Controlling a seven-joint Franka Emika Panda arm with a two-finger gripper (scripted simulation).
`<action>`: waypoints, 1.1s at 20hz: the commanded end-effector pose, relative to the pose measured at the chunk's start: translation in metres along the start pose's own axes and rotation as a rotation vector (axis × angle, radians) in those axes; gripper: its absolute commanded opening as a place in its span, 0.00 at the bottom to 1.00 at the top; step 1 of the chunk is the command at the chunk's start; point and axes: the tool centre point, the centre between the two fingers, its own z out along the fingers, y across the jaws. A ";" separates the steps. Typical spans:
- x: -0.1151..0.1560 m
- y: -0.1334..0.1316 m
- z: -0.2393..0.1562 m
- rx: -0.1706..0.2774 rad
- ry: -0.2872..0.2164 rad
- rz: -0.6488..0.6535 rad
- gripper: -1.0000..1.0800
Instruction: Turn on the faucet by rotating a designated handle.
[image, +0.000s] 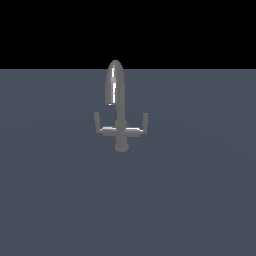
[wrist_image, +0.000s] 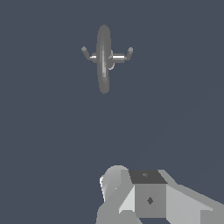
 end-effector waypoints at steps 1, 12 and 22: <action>0.003 0.001 0.001 -0.016 -0.012 -0.033 0.00; 0.028 0.006 0.010 -0.131 -0.118 -0.288 0.00; 0.059 0.009 0.021 -0.232 -0.264 -0.583 0.00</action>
